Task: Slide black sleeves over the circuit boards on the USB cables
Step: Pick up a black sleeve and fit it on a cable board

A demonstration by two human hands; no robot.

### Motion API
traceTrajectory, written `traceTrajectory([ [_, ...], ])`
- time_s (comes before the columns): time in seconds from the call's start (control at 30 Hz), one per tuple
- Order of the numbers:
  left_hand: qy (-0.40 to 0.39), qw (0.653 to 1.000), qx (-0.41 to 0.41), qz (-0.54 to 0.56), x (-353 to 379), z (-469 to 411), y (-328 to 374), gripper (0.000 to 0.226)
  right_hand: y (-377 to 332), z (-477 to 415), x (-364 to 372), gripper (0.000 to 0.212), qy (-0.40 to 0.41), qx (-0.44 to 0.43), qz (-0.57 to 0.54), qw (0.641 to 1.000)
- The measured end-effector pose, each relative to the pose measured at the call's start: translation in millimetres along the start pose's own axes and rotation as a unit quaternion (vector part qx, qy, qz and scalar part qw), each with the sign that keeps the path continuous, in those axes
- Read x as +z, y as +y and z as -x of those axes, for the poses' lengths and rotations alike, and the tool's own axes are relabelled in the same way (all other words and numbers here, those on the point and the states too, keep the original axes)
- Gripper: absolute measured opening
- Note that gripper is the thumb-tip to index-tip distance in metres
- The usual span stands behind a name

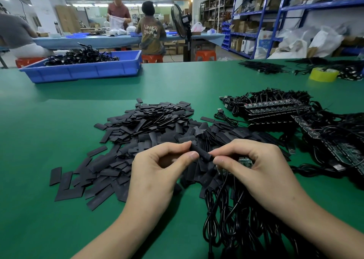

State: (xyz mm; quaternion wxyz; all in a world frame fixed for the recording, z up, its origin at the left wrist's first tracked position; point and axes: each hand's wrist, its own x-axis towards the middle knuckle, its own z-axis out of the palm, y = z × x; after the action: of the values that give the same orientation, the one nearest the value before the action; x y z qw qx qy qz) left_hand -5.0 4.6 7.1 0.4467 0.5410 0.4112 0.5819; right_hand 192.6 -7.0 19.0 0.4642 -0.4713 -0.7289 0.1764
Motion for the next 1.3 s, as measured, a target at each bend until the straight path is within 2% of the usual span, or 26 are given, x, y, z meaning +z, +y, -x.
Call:
traceTrajectory([
  [0.2, -0.060, 0.998, 0.000, 0.035, 5, -1, -5, 0.057, -1, 1, 2, 0.013, 0.009, 0.005, 0.000, 1.000],
  [0.47, -0.051, 0.999, 0.016, 0.005, 6, -2, -7, 0.048, 0, -1, 1, 0.015, -0.032, 0.038, -0.061, 0.997],
  [0.63, -0.055, 0.998, -0.006, -0.041, 4, -2, -10, 0.044, 1, -5, -4, 0.012, -0.039, 0.044, -0.031, 0.998],
  [0.73, -0.071, 0.996, -0.026, -0.054, 4, -2, -11, 0.041, 2, -9, -10, 0.013, -0.070, 0.042, -0.009, 0.997],
  [0.87, -0.086, 0.994, -0.044, -0.046, 4, -3, -12, 0.041, 3, -10, -14, 0.014, -0.090, 0.029, 0.013, 0.995],
  [1.03, -0.094, 0.994, -0.055, -0.019, 5, -2, -11, 0.053, 2, -10, -16, 0.016, -0.094, 0.019, 0.020, 0.995],
  [1.3, -0.095, 0.994, -0.058, -0.025, 4, -3, -11, 0.051, 1, -9, -15, 0.012, -0.094, 0.009, 0.032, 0.995],
])
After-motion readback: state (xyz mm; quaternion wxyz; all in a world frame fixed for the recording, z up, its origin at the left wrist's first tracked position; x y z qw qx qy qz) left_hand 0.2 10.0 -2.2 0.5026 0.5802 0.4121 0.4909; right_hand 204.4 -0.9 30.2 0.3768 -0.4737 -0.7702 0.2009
